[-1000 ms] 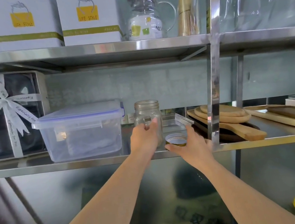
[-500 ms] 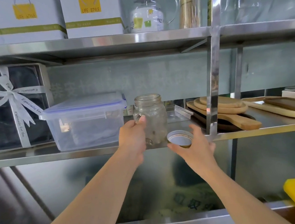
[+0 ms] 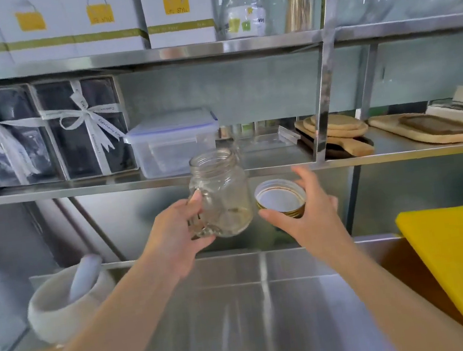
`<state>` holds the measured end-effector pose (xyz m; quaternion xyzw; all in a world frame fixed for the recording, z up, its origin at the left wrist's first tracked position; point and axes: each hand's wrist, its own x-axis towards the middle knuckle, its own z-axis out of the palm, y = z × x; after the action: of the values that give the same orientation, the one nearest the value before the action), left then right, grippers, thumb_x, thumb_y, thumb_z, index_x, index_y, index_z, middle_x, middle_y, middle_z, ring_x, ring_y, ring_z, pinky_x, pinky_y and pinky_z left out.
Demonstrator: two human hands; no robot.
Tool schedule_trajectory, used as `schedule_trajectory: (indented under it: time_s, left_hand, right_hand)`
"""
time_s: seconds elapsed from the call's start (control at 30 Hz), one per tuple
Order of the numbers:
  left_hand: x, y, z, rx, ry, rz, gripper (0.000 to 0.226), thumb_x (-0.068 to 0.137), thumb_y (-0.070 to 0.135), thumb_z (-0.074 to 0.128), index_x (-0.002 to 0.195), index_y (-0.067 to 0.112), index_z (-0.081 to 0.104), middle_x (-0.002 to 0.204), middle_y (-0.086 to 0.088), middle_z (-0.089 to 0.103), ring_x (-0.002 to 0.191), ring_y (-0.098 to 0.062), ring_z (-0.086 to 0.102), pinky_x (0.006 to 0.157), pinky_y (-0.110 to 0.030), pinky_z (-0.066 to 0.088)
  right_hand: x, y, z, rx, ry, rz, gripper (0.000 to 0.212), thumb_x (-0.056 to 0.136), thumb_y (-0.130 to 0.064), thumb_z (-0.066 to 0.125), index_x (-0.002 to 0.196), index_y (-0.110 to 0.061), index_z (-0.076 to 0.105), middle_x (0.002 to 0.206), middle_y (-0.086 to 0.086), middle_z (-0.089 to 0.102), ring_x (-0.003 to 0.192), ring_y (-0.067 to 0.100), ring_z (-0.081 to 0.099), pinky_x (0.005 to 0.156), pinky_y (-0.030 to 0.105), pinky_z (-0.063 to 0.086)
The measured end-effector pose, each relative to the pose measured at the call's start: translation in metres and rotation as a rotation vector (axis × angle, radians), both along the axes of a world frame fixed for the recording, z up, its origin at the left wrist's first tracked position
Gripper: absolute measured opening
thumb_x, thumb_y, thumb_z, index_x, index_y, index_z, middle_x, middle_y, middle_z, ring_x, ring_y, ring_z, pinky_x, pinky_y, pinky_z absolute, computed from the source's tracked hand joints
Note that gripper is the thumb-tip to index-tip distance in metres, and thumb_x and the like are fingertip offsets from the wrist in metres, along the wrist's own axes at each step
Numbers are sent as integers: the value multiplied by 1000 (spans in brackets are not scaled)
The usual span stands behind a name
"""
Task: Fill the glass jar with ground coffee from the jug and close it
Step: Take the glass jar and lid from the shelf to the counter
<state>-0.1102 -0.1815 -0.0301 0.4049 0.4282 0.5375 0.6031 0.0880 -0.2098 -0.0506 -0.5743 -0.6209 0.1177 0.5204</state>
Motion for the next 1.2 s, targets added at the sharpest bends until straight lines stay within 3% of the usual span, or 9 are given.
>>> schedule_trajectory:
  time_s: [0.13,0.23,0.37,0.53,0.73,0.87,1.03,1.13,1.2]
  left_hand:
    - [-28,-63,0,32,-18,-3,21,92,22,55,74,13,63,71,2,72,84,-22,68,92,-50,49]
    - [-48,-111,-4,19,-24,-17,20,91,21,54,74,13,62,73,-1,69,77,-19,68,85,-46,53]
    - [-70,-166,-19,-32,-89,34,14,90,16,54,77,15,61,74,1,66,88,-23,61,91,-50,49]
    - [-94,-216,-53,-64,-111,14,8,91,16,53,94,15,60,101,-6,62,110,-31,59,98,-54,45]
    - [-114,-264,-101,-173,-96,38,12,89,19,55,81,13,61,72,3,68,87,-22,63,98,-52,46]
    - [-128,-285,-132,-288,-73,93,21,87,17,58,66,15,61,74,-1,59,81,-21,56,100,-50,44]
    - [-136,-304,-166,-311,20,171,28,86,16,61,58,16,61,68,-1,57,65,-14,56,81,-36,47]
    - [-137,-314,-185,-323,71,201,27,87,14,60,60,15,63,60,5,63,56,-6,60,67,-29,48]
    - [-136,-320,-195,-339,88,206,27,87,14,61,60,17,64,64,6,66,60,-5,62,64,-26,46]
  right_hand:
    - [-21,-58,-3,-68,45,55,88,64,-51,74,134,-35,24,119,-5,48,110,17,29,93,38,31]
    - [-36,-99,-5,-49,28,71,86,64,-52,75,133,-35,26,121,-1,52,114,24,37,93,35,28]
    - [-51,-152,-6,-30,50,110,84,62,-52,73,130,-34,28,121,2,53,113,22,48,101,51,35]
    - [-66,-207,-22,-91,110,146,84,60,-54,72,130,-38,27,120,-9,49,117,18,45,101,51,36]
    - [-100,-262,-69,-221,142,222,83,59,-53,73,127,-46,26,127,-8,48,119,19,42,99,46,39]
    - [-120,-287,-107,-302,211,234,78,59,-52,74,123,-49,29,124,-19,45,117,4,42,99,41,41]
    - [-136,-310,-163,-400,156,209,86,60,-57,72,132,-37,29,133,-15,41,122,10,39,102,43,38]
    - [-140,-318,-192,-449,131,163,86,64,-47,77,134,-29,31,134,-9,42,122,15,39,101,46,37]
    - [-140,-321,-206,-475,127,130,86,66,-42,78,135,-26,31,134,-7,43,123,16,39,101,47,37]
